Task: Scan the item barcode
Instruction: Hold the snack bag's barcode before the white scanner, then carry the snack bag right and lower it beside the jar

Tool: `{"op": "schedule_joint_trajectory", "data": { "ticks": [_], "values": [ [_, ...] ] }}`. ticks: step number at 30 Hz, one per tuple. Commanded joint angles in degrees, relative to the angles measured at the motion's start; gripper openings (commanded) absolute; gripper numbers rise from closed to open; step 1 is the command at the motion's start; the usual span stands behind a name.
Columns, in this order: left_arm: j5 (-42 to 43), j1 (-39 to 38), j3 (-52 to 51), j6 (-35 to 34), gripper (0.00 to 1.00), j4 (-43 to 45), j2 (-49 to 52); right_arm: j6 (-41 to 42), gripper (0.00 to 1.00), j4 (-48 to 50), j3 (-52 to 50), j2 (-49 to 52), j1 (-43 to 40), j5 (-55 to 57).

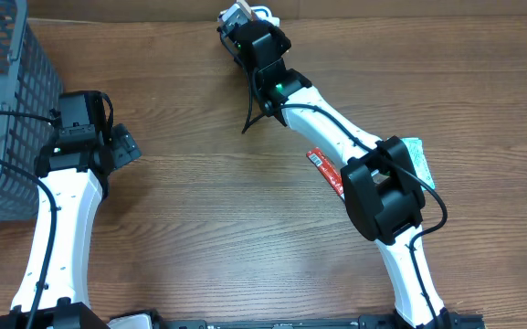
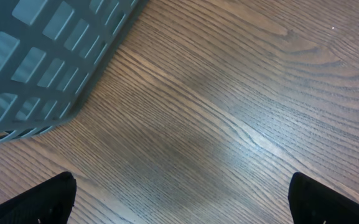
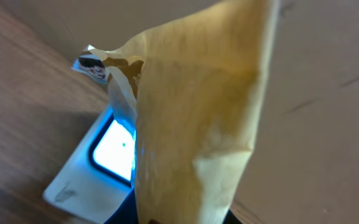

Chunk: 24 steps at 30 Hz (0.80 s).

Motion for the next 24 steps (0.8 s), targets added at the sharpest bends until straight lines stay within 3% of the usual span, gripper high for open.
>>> {"op": "schedule_joint_trajectory", "data": {
  "ticks": [1, 16, 24],
  "values": [
    [-0.96, 0.20, 0.63, -0.42, 1.00, 0.04, -0.33, 0.15, 0.04, -1.31, 0.22, 0.72, 0.98, -0.50],
    [-0.96, 0.20, 0.63, -0.42, 1.00, 0.04, -0.35, 1.97, 0.04, 6.99, 0.39, -1.09, 1.03, 4.04],
    [-0.96, 0.20, 0.63, -0.42, 1.00, 0.04, -0.35, 14.95, 0.03, -4.98, 0.39, -13.51, 0.09, -4.42]
  ]
}}
